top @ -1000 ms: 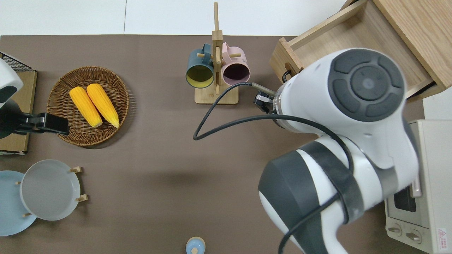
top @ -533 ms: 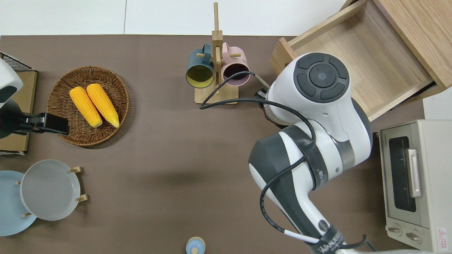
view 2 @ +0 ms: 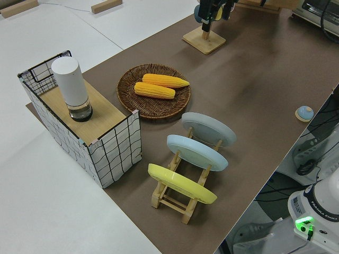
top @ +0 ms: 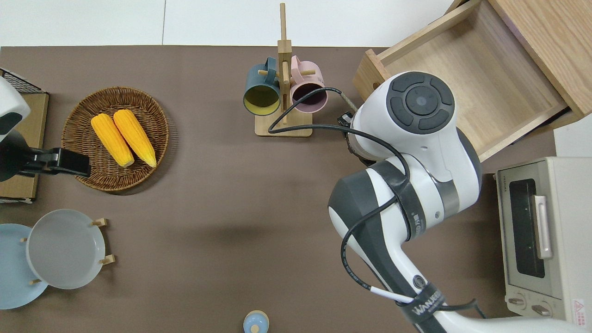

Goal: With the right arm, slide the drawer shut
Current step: 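Push the wooden drawer farther from the robot with the right gripper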

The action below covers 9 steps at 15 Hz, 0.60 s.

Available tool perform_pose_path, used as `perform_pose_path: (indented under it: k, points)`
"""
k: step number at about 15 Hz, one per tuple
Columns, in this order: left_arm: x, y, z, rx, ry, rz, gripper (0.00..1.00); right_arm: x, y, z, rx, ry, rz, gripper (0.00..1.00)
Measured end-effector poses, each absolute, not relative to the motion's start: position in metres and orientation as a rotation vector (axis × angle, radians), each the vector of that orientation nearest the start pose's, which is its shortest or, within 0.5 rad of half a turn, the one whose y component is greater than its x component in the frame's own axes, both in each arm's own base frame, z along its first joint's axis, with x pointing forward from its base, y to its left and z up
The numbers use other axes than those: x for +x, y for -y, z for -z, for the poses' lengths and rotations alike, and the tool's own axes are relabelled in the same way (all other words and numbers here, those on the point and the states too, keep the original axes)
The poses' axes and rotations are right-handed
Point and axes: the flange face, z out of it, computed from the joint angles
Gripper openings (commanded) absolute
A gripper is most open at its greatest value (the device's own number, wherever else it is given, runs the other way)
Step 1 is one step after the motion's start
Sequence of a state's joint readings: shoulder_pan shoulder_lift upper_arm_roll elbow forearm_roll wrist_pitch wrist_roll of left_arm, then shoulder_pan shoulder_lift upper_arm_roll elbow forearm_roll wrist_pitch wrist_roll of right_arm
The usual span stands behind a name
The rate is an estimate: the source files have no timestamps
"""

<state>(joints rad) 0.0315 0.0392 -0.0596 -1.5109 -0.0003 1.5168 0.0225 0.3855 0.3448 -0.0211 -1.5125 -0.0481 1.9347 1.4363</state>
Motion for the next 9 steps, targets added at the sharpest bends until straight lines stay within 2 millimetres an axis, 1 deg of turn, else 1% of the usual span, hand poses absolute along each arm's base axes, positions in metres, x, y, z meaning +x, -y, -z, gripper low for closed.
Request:
perform_pose_path:
  k: [3,6,9]
  points:
    - [0.561,0.015,-0.626,-3.143,-0.080,-0.052,0.99,0.636,-0.225,-0.465,-2.685,-1.596,0.151,0.000]
    - [0.561,0.015,-0.626,-3.143,-0.080,-0.052,0.99,0.641,-0.212,-0.465,-2.678,-1.608,0.154,0.000]
    - [0.561,0.015,-0.626,-3.143,-0.080,-0.052,0.99,0.648,-0.192,-0.466,-2.678,-1.610,0.159,0.000]
